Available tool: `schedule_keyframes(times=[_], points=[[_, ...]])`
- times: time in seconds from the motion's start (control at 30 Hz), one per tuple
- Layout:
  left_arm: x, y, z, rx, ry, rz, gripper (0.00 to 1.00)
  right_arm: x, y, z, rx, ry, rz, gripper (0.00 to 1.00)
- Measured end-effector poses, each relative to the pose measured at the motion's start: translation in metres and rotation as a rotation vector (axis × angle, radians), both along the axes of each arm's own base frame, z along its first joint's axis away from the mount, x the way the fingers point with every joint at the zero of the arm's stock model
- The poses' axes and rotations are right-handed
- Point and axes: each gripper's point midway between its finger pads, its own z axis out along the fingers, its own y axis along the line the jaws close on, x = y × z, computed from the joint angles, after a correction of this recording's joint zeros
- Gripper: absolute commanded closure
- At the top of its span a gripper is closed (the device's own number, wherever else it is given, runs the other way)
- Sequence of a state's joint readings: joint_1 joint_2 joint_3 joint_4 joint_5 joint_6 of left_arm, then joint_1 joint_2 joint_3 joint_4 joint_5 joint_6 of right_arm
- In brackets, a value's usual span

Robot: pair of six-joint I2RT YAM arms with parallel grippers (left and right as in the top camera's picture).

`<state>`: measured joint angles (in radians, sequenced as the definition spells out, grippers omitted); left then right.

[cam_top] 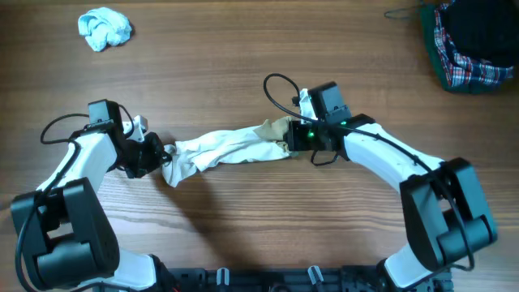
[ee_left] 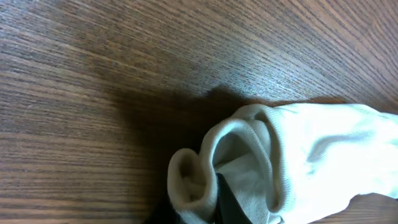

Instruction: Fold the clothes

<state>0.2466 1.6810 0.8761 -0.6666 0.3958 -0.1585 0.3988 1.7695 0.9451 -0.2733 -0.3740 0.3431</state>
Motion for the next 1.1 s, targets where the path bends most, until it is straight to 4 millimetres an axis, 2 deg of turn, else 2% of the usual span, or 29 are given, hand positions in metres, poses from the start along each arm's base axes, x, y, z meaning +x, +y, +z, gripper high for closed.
schedule_keyframes(times=[0.1, 0.17, 0.23, 0.3, 0.37, 0.4, 0.47, 0.53, 0.6, 0.7, 0.73, 0.77, 0.8, 0.87, 0.9, 0.93, 0.97, 1.1], points=[[0.0, 0.001, 0.003, 0.005, -0.007, 0.0, 0.96, -0.001, -0.001, -0.016, -0.007, 0.029, -0.01, 0.96], [0.0, 0.001, 0.014, 0.012, -0.03, 0.0, 0.96, -0.002, 0.0, -0.022, -0.006, 0.042, -0.008, 0.96], [0.001, 0.001, 0.029, 0.024, -0.072, 0.0, 0.96, -0.002, 0.001, -0.023, -0.002, 0.044, -0.007, 0.96], [0.004, 0.001, 0.053, 0.044, -0.149, -0.003, 0.96, -0.002, 0.003, -0.024, 0.008, 0.047, -0.005, 0.96], [0.007, -0.009, 0.071, 0.058, -0.215, -0.04, 0.96, -0.001, 0.004, -0.024, 0.017, 0.048, -0.001, 0.96], [0.012, -0.026, 0.082, 0.059, -0.269, -0.092, 0.96, -0.001, 0.005, -0.024, 0.021, 0.049, -0.001, 0.96], [0.024, -0.052, 0.092, 0.061, -0.345, -0.16, 0.96, -0.001, 0.006, -0.025, 0.027, 0.053, -0.001, 0.96], [0.034, -0.09, 0.096, 0.066, -0.4, -0.236, 0.96, -0.001, 0.006, -0.025, 0.028, 0.058, 0.0, 0.96], [0.043, -0.115, 0.094, 0.078, -0.439, -0.272, 0.96, -0.001, 0.006, -0.025, 0.028, 0.06, 0.0, 0.96], [0.047, -0.167, 0.077, 0.064, -0.458, -0.358, 0.94, -0.001, 0.006, -0.025, 0.029, 0.065, 0.0, 0.96], [0.047, -0.177, 0.071, 0.062, -0.457, -0.374, 0.86, -0.001, 0.006, -0.025, 0.029, 0.066, 0.0, 0.96], [0.045, -0.187, 0.06, 0.059, -0.439, -0.393, 0.73, -0.001, 0.006, -0.025, 0.029, 0.066, 0.0, 0.96], [0.04, -0.198, 0.044, 0.062, -0.404, -0.418, 0.69, -0.002, 0.006, -0.025, 0.029, 0.069, 0.0, 0.96], [0.036, -0.201, 0.028, 0.076, -0.364, -0.427, 0.68, -0.002, 0.005, -0.025, 0.027, 0.071, 0.0, 0.96], [0.035, -0.2, 0.022, 0.082, -0.347, -0.422, 0.6, -0.002, 0.005, -0.025, 0.027, 0.072, 0.001, 0.96], [0.035, -0.199, 0.017, 0.088, -0.335, -0.42, 0.25, -0.002, 0.005, -0.025, 0.027, 0.071, 0.002, 0.96], [0.035, -0.199, 0.017, 0.086, -0.336, -0.417, 0.0, -0.002, 0.006, -0.025, 0.027, 0.07, 0.004, 0.96], [0.035, -0.198, 0.017, 0.086, -0.328, -0.409, 0.0, -0.002, 0.005, -0.025, 0.028, 0.071, 0.003, 0.96]])
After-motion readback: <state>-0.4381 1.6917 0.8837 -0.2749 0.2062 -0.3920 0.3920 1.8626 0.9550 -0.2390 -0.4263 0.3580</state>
